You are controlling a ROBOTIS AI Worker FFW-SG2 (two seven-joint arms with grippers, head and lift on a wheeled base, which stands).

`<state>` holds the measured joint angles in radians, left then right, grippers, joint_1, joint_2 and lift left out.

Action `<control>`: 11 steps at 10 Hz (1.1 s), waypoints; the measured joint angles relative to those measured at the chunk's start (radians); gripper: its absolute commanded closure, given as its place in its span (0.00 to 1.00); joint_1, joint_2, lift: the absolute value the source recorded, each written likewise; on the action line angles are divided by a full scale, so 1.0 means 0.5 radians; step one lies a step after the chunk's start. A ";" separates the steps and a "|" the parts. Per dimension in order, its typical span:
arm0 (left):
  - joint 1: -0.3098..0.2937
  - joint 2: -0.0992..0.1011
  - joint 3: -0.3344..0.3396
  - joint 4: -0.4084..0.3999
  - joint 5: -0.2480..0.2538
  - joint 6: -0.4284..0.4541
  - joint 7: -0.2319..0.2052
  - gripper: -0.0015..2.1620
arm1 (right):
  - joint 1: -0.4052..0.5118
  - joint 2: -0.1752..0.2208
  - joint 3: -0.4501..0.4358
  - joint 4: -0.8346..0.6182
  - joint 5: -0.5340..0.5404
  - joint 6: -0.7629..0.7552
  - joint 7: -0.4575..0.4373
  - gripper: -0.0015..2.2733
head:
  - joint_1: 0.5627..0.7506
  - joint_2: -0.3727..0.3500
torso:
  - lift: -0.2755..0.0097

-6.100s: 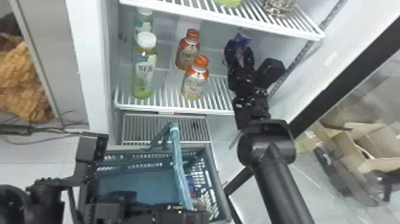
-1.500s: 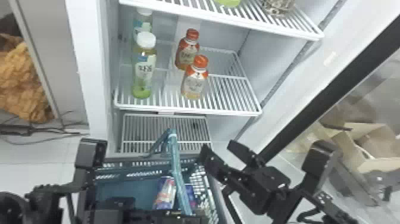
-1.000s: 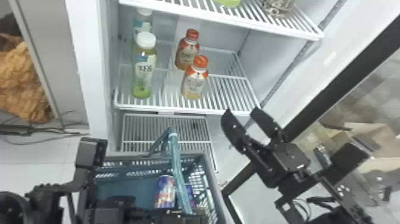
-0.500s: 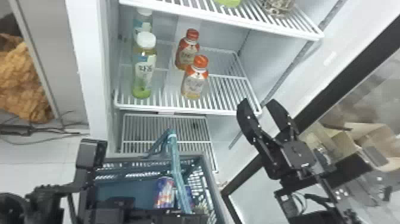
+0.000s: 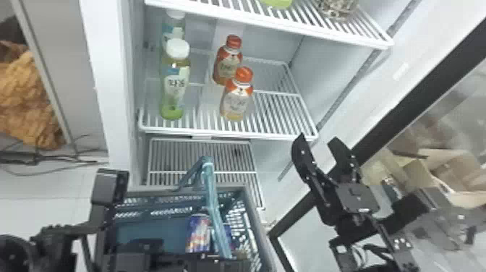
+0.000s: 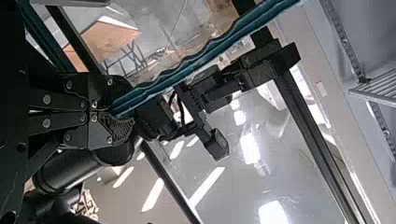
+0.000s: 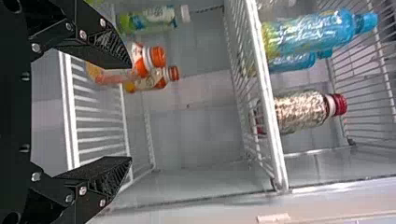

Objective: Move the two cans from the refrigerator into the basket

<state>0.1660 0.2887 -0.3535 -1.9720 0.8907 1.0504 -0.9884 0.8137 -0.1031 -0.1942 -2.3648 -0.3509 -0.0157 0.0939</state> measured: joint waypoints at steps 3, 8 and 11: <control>0.001 -0.003 0.005 0.000 -0.010 0.000 0.007 0.55 | -0.018 0.008 0.001 0.088 0.023 -0.003 -0.007 0.16 | 0.70 0.03 | 0.03; -0.003 -0.004 0.005 0.000 -0.003 -0.027 0.010 0.55 | -0.033 -0.003 0.027 0.126 0.016 -0.026 -0.007 0.16 | 0.70 0.03 | 0.03; -0.003 -0.001 0.005 0.000 0.001 -0.029 0.010 0.55 | -0.037 -0.005 0.030 0.128 0.012 -0.033 -0.007 0.16 | 0.70 0.03 | 0.03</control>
<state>0.1643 0.2884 -0.3510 -1.9720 0.8914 1.0357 -0.9832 0.7952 -0.1058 -0.1795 -2.3009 -0.3450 -0.0320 0.0905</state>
